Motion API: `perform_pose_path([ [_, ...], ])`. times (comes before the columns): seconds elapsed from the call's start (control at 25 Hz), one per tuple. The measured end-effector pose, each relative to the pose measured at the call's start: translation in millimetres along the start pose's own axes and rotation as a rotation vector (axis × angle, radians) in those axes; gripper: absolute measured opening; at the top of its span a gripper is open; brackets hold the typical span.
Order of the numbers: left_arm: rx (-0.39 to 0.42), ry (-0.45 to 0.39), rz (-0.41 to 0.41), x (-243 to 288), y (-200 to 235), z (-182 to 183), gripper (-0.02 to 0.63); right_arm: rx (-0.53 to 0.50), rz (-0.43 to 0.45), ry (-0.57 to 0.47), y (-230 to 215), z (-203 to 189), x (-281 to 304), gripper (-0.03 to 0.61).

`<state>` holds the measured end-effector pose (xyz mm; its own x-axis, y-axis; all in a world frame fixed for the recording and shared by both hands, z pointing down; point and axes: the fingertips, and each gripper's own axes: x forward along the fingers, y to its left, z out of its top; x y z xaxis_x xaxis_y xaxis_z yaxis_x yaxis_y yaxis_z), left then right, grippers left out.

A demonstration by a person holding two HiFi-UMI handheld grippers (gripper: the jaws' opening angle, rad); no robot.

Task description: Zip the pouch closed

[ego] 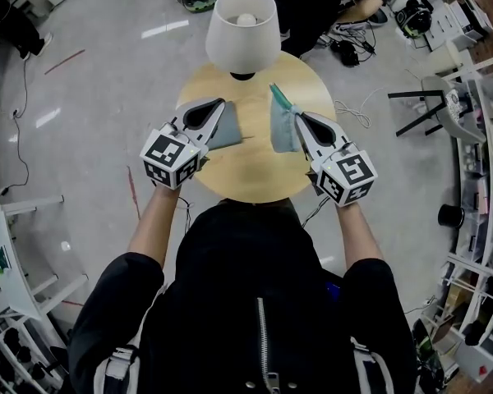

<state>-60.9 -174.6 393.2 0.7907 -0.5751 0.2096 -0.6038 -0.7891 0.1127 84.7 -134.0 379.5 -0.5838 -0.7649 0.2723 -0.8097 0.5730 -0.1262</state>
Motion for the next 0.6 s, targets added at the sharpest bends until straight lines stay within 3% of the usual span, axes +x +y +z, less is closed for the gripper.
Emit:
perform_pose_path([
  [0.6, -0.03, 0.009, -0.014, -1.2, -8.0, -11.2, 0.003, 0.0, -0.006, -0.015, 5.4, -1.8, -3.4, 0.008],
])
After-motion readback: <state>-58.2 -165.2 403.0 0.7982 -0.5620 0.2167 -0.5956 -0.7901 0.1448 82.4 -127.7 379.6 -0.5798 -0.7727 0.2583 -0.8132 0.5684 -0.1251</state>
